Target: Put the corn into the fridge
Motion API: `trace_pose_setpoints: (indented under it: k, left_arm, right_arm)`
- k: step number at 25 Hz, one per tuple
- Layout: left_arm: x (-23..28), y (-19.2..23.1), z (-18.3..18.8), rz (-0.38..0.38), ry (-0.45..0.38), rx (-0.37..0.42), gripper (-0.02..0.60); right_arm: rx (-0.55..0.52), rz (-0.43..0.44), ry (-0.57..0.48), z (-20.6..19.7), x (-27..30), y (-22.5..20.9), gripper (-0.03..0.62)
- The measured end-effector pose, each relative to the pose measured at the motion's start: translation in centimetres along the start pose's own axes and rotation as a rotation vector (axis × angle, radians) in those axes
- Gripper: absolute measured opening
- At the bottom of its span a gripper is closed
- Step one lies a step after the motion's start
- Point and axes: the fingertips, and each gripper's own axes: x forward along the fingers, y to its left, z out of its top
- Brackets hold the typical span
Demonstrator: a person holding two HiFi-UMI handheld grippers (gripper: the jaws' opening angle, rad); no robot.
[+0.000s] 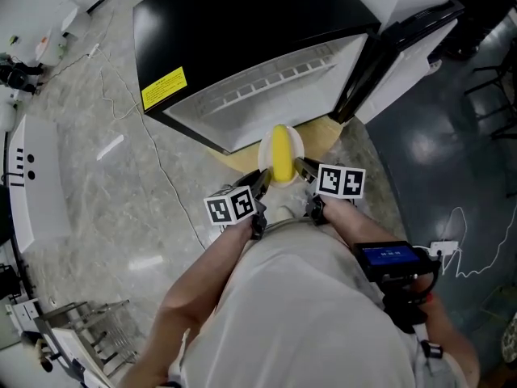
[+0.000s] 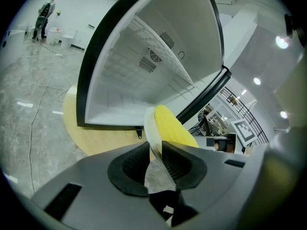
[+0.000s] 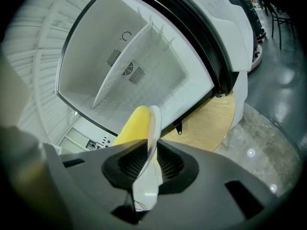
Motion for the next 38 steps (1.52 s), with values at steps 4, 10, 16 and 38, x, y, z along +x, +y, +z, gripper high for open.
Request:
trace_pose_setpoints:
  k: [4, 10, 16, 38]
  left_arm:
    - [-0.2, 0.7, 0.1, 0.01, 0.003, -0.004, 0.084]
    - [0.5, 1.0, 1.2, 0.021, -0.014, 0.018, 0.084]
    - [1.7, 1.7, 1.9, 0.046, -0.004, 0.043, 0.084]
    - [7.8, 4.7, 2.5, 0.131, 0.076, 0.071, 0.086]
  right_arm:
    - [0.004, -0.006, 0.005, -0.2, 0.5, 0.4, 0.055]
    - [0.012, -0.016, -0.012, 1.0, 1.2, 0.2, 0.055]
    - [0.015, -0.014, -0.015, 1.6, 2.3, -0.5, 0.055]
    - [0.023, -0.009, 0.058, 3.7, 6.9, -5.4, 0.055]
